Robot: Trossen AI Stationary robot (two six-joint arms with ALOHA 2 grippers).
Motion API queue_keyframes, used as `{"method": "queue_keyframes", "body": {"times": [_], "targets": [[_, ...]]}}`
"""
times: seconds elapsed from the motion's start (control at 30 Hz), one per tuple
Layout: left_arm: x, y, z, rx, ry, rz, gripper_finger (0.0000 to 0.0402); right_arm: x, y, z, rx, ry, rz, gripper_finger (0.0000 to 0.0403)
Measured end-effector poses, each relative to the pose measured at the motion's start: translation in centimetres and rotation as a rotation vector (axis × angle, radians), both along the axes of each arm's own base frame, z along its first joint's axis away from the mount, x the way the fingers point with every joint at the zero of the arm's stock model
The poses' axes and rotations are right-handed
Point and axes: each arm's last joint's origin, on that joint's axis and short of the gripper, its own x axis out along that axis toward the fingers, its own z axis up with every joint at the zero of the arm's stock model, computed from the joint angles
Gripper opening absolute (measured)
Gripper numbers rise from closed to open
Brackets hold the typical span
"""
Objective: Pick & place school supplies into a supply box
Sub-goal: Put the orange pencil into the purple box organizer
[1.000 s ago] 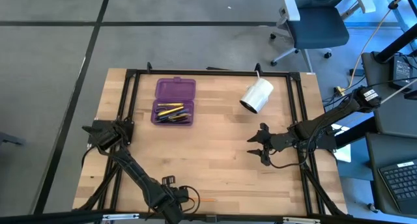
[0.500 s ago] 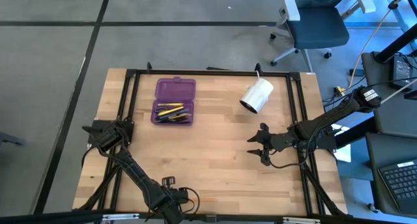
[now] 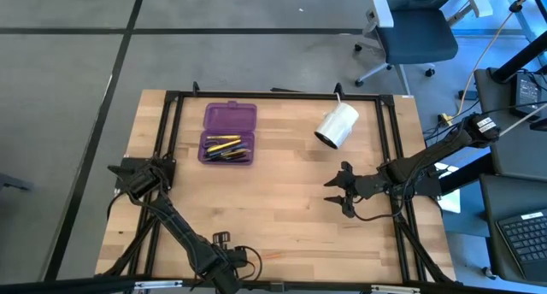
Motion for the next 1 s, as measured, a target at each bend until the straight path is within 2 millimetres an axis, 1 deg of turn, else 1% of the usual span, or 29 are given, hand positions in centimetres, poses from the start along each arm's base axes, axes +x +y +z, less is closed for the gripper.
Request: {"method": "queue_keyframes", "body": {"times": [0.13,0.2,0.33,0.43,0.57,0.7,0.8,0.9,0.97,1.0], "targets": [[-0.1,0.1,0.6,-0.006,-0.015,0.006,0.0004,0.0,0.0,0.0,0.0,0.0,0.0,0.0242],[-0.2,0.4,1.0,0.022,-0.038,0.022,0.0004,0.0,0.0,0.0,0.0,0.0,0.0,0.0242],[-0.4,1.1,3.0,0.044,-0.082,0.054,0.0004,0.0,0.0,0.0,0.0,0.0,0.0,0.0242],[-1.0,1.8,4.1,0.072,-0.063,0.081,0.0004,0.0,0.0,0.0,0.0,0.001,0.0,0.0242],[-2.3,4.0,6.7,0.14,-0.004,0.2,0.0004,0.0,0.0,0.0,0.0,0.001,0.001,0.0242],[-3.8,6.8,9.4,0.256,0.042,0.328,0.0004,0.0,0.0,0.0,0.0,0.001,0.001,0.0242],[-4.8,9.0,11.2,0.336,0.101,0.388,0.0004,0.0,0.0,0.0,0.0,0.001,0.001,0.0242],[-5.1,10.7,12.5,0.398,0.123,0.389,0.0003,0.0,0.0,0.0,-0.001,0.002,0.001,0.0242],[-5.1,11.8,12.9,0.394,0.102,0.293,0.0003,0.0,0.0,0.0,-0.002,0.004,0.002,0.0242],[-5.0,12.5,13.1,0.398,0.093,0.277,0.0003,0.0,0.0,0.0,-0.003,0.006,0.002,0.0242]]}}
